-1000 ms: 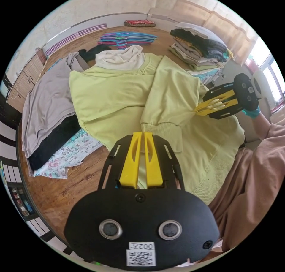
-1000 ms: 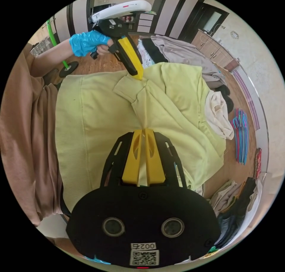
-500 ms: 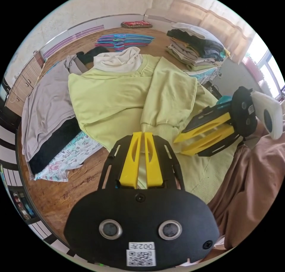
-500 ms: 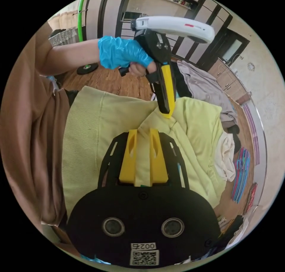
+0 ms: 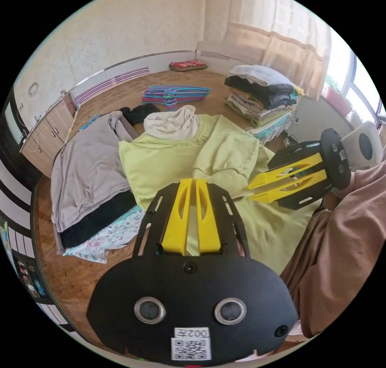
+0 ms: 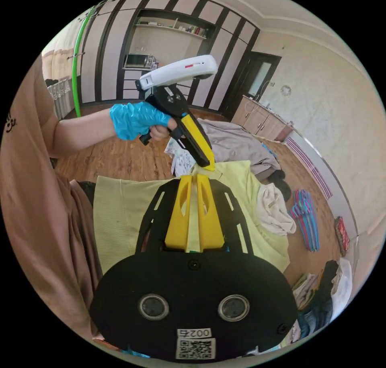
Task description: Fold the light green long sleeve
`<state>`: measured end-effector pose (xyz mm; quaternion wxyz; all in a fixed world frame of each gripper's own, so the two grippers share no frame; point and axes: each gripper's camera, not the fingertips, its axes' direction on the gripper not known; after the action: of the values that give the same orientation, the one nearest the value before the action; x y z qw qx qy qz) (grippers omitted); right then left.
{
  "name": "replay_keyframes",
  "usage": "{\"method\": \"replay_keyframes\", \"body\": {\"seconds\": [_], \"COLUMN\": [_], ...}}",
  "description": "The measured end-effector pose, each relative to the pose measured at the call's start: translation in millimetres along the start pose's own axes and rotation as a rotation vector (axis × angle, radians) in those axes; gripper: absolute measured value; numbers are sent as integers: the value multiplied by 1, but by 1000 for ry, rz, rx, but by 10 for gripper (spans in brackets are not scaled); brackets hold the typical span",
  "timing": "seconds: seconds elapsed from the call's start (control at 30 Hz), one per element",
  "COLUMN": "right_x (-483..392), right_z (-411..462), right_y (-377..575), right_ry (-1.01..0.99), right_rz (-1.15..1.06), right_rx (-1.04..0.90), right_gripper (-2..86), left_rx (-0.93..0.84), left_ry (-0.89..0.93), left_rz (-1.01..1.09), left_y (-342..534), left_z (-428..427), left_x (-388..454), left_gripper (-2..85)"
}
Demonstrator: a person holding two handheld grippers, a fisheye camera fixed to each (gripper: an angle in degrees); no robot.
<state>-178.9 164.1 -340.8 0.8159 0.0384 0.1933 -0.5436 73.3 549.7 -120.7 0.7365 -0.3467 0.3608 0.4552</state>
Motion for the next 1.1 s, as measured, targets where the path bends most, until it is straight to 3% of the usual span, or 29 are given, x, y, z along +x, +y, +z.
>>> {"method": "replay_keyframes", "body": {"seconds": [0.3,0.5,0.83,1.1], "right_x": [-23,-11,-37,-92], "right_z": [48,20,-26,-9], "right_y": [22,27,21,9], "right_ry": [-176,-286,-479,-429], "right_rz": [-5,12,-36,-113], "right_rx": [-177,-121,-36,-120], "right_gripper": [31,55,96,118], "left_rx": [-206,-181,-176,-144], "left_ry": [59,3,-150,-183], "left_rz": [-62,-195,-176,-201], "left_y": [46,63,83,123], "left_z": [54,29,-26,-63], "left_x": [10,15,66,92], "left_gripper": [4,15,21,36]}}
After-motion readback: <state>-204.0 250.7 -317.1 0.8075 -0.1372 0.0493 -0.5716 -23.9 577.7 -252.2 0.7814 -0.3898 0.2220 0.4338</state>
